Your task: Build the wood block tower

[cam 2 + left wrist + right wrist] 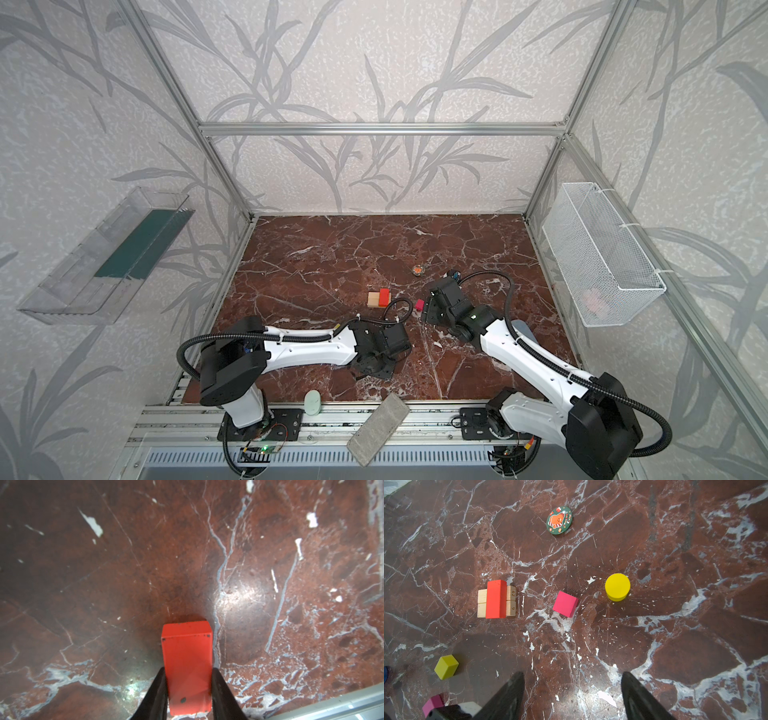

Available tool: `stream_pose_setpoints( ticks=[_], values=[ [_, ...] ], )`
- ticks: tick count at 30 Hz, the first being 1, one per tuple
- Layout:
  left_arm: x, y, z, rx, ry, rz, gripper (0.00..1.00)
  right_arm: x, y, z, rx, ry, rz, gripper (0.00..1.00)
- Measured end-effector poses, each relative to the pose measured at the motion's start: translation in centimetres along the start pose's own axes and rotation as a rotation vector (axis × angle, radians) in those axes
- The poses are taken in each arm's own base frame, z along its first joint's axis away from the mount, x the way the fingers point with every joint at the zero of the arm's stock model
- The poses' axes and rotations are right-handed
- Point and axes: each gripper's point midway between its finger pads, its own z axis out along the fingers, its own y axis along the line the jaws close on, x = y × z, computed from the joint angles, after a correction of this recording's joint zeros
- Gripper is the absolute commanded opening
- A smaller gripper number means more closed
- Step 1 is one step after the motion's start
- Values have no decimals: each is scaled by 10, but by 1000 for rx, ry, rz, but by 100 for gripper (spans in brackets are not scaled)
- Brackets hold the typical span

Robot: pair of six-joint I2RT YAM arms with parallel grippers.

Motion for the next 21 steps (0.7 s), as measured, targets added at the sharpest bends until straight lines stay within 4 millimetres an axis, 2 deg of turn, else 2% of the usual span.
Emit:
stream_pose_setpoints(
  ticks=[5, 13, 21],
  values=[
    [-1, 1, -1, -11, -3, 3, 23, 0, -1, 0, -1, -1, 2, 74],
    [-3, 4, -2, -37, -9, 3, 19, -1, -1, 0, 1, -2, 5, 74],
    [-18, 13, -24, -46, -55, -15, 17, -1, 1, 0, -11, 1, 6, 74]
  ],
)
